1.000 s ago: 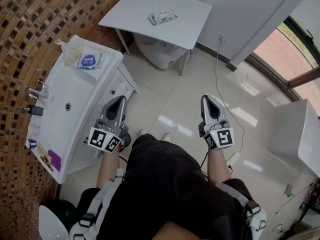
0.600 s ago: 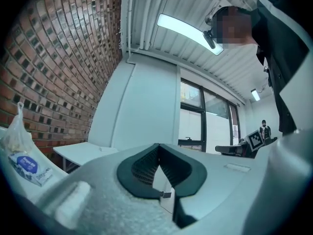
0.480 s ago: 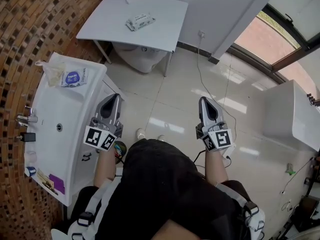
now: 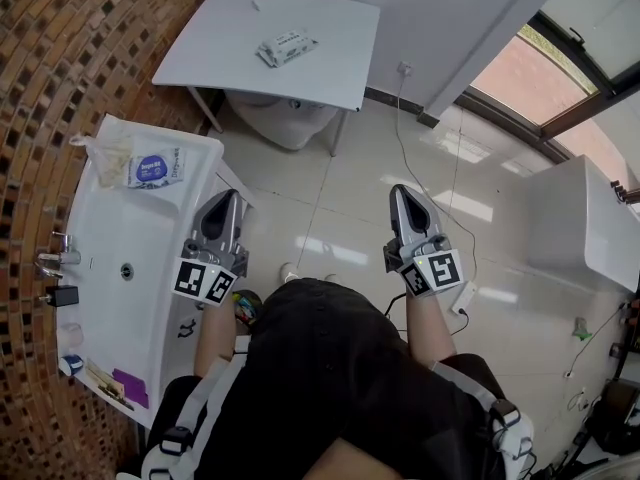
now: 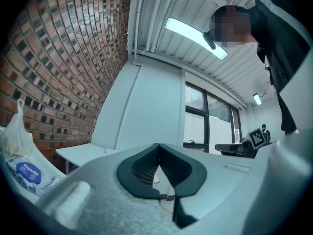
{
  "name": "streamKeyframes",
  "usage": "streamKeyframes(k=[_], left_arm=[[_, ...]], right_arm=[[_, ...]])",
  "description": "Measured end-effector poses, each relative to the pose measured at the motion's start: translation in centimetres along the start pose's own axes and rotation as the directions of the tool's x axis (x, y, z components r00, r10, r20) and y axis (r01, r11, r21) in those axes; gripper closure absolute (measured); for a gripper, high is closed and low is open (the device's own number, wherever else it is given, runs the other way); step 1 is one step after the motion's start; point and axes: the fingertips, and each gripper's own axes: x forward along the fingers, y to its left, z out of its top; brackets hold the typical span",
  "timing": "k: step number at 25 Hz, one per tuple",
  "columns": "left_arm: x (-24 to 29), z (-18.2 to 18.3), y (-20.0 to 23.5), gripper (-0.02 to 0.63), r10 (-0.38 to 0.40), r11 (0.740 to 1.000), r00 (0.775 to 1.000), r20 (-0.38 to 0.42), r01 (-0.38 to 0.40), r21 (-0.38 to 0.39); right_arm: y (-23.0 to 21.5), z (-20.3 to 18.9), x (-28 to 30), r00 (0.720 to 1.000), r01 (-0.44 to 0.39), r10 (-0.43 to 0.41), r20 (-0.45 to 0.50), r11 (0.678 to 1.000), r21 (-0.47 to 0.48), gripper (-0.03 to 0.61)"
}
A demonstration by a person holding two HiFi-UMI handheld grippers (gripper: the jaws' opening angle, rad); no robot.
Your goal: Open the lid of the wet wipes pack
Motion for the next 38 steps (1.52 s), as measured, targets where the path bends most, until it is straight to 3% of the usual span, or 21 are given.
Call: streamKeyframes(k=[8,13,19,25,38], left_arm=[[0.6,0.4,4.0,0.612,-0.04,0.999,0.999,-0.002,0.04,-0.002],[1.3,-0.7,5.8,0.612,-0.074,0.997,0.996,-0.057,0.074,0.01],[2.8,-1.4,7.3,0.612,-0.079,0.997,0.995,-0.065,0.078,-0.015],[5.8,-1.7,8.6,0.612,-0.055,0.998,0.995,-0.079,0.056,0.01],[17.5,-1.4,8.6,0.612,0.058,0.994,0.997,-0.052,-0.053,0.093]], right_arm=[[1.5,-0.4,3.4,0.999,0.036,-0.036,-0.003,0.999,-0.019,0.572],[2.9,-0.8,5.5,0.999,0.035,-0.036,-0.015,0.999,-0.026,0.572],[2.3,-1.2,7.4,0.999,0.034,-0.036,-0.032,0.999,-0.039,0.572],[-0.1,-1.8,11.3,1.0,-0.005,0.004,-0.029,0.999,-0.032,0.572],[-10.3,-0.6,22.3,0.981,-0.192,0.192,-0.003,0.981,-0.015,0.572]])
